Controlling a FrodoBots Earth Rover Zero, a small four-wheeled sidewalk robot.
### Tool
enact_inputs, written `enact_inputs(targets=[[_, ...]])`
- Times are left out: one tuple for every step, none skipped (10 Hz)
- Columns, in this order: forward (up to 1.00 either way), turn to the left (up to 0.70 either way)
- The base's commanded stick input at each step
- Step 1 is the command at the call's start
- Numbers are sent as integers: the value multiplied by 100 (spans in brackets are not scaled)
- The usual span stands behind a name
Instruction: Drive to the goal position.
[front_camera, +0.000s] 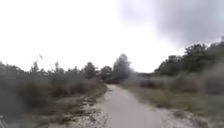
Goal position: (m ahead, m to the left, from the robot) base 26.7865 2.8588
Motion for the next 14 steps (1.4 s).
enact_inputs(targets=[[85, 0], [85, 0], [85, 0], [85, 0], [85, 0], [85, 0], [85, 0], [85, 0], [85, 0], [85, 0], [85, 0], [85, 0], [85, 0], [85, 0]])
